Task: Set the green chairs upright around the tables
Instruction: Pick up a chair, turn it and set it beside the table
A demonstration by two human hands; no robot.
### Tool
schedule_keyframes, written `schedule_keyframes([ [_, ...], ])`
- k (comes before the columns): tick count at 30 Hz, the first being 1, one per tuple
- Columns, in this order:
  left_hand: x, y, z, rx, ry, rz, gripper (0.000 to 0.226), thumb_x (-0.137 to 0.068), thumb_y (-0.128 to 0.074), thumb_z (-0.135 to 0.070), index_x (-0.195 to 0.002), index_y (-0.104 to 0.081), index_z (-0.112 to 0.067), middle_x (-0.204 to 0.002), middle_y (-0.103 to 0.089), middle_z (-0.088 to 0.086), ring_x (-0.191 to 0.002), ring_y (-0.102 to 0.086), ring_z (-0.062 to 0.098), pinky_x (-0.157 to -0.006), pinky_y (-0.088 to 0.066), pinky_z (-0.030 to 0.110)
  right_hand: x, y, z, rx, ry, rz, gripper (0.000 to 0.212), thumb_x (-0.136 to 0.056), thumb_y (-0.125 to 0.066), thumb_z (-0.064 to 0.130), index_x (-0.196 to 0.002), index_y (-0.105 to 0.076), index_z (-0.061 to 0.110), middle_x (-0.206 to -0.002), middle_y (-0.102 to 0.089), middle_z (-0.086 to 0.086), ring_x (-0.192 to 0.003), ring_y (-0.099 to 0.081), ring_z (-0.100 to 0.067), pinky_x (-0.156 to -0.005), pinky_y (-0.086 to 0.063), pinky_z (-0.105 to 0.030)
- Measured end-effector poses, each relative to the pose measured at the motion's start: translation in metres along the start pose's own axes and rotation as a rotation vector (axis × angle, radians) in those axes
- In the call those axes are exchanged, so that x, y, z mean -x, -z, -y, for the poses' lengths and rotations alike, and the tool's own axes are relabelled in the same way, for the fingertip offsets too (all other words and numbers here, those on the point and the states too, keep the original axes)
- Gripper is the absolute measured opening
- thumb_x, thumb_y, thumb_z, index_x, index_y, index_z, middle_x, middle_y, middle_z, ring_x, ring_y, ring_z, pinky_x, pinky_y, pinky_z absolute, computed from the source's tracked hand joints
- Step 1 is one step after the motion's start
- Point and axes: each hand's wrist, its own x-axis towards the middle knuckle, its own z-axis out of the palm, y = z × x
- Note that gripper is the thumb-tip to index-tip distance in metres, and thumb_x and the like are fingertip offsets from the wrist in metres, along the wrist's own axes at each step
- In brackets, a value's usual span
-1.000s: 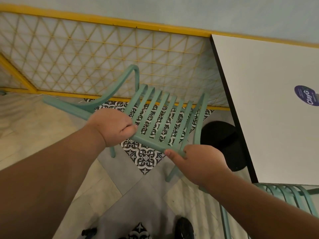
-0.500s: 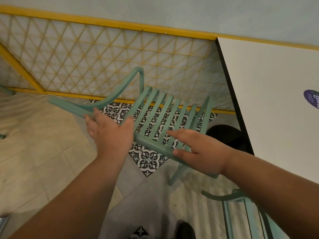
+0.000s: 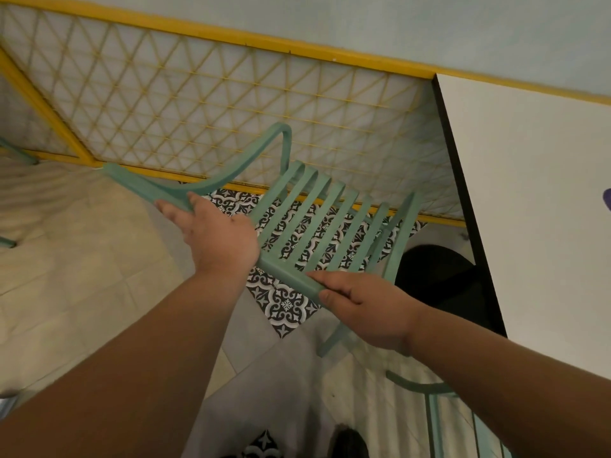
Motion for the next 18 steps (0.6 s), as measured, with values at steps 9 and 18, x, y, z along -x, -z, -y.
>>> schedule_keyframes([
  [9,-0.041,0.008,0.003,-0.131,-0.086,0.081,0.070,-0.099,-0.048,-0.015,-0.160,-0.017,-0.004,-0.165,0.024,0.021,-0.144,-0.035,0.042,-0.114,-0.034,0.037,-0.016,-0.019,0.023,-0.032,0.015,-0.045,0.033,-0.109,-0.040,0.034,-0.139,-0.054,0.031,-0.109,-0.067,0.001,-0.094,-0.061,-0.015,-0.089,-0.051,-0.035],
  [18,-0.077,0.012,0.005,-0.216,-0.140,0.155,0.038,-0.096,-0.050,-0.014,-0.131,-0.048,0.003,-0.165,0.015,0.023,-0.122,-0.051,0.047,-0.105,-0.043,0.041,-0.036,-0.038,0.040,-0.077,0.001,-0.093,0.047,-0.109,-0.037,0.039,-0.154,-0.040,0.030,-0.131,-0.061,0.000,-0.093,-0.046,-0.003,-0.071,-0.031,-0.011],
])
